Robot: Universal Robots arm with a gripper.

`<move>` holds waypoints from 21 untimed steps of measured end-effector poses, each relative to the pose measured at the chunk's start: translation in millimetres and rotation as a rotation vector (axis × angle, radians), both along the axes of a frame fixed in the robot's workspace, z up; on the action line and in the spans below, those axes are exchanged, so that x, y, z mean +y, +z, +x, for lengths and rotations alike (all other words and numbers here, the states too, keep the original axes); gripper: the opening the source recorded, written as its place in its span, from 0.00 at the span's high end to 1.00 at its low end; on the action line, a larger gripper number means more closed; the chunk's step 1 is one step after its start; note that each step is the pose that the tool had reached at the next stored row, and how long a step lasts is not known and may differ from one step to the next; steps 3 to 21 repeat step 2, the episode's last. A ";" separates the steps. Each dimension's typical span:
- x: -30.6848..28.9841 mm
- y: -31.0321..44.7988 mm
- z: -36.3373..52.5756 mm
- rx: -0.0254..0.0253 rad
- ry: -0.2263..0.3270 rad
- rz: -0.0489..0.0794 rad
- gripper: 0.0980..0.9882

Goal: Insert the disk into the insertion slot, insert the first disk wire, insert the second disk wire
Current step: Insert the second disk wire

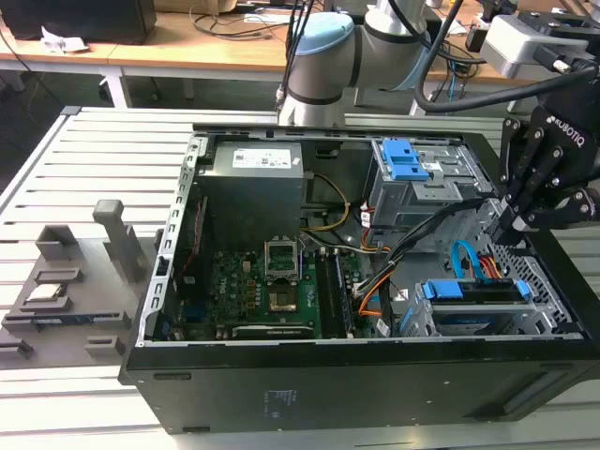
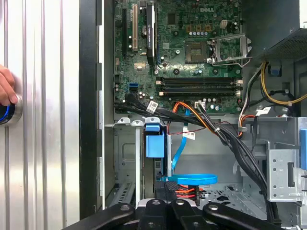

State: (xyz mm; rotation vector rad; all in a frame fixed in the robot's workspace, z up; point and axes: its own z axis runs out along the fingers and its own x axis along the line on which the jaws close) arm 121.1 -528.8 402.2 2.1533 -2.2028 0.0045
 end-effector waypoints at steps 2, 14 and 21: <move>0.0 0.1 0.0 0.0000 0.000 0.000 0.99; 0.0 0.1 0.0 0.0000 0.000 0.000 0.99; 0.0 0.1 0.0 0.0000 0.000 0.000 0.99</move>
